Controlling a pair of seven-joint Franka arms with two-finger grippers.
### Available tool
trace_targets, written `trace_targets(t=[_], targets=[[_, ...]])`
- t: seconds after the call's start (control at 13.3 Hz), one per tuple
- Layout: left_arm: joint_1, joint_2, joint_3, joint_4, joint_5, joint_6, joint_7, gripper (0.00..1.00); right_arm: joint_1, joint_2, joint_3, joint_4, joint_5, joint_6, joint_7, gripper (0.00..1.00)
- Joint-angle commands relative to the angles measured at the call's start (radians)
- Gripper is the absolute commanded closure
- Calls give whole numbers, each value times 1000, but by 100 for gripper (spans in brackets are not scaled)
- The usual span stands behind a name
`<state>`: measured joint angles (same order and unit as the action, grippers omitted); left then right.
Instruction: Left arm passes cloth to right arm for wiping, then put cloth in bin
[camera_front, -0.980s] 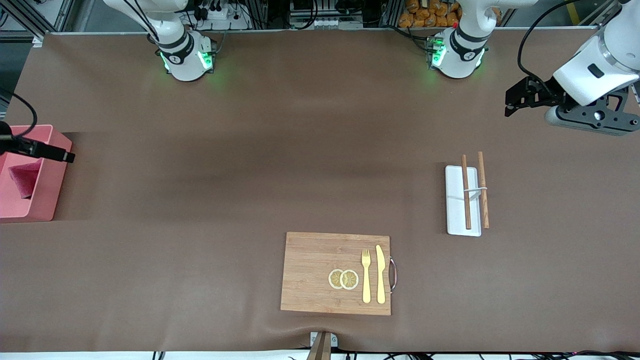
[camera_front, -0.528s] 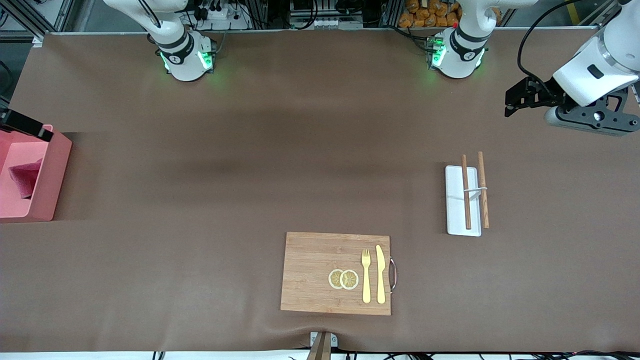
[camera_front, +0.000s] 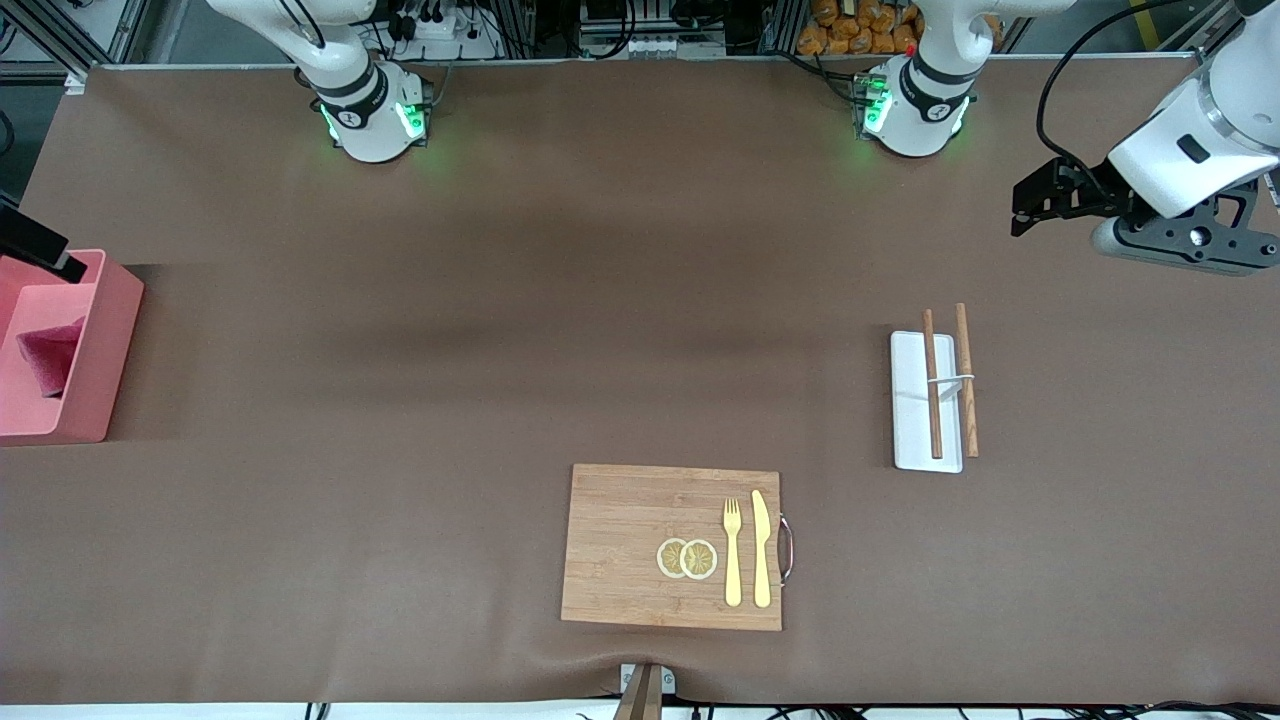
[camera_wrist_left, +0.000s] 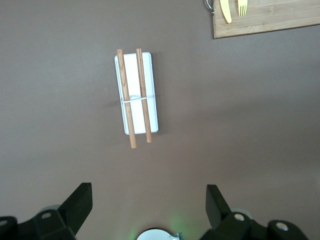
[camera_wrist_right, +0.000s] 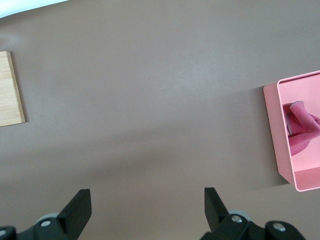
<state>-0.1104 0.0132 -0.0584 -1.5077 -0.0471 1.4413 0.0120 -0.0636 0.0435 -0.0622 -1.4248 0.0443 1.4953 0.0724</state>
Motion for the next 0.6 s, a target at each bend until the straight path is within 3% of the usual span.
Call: trace_targets(t=[0.0,0.53], targets=[[3,-1,-1,4,6,-2,2,0,-31,-22,44,-23,-33,17,-13,0],[3,-1,-1,4,6,-2,3,0,-22,-24,47,-22,-35,16,-10,0]])
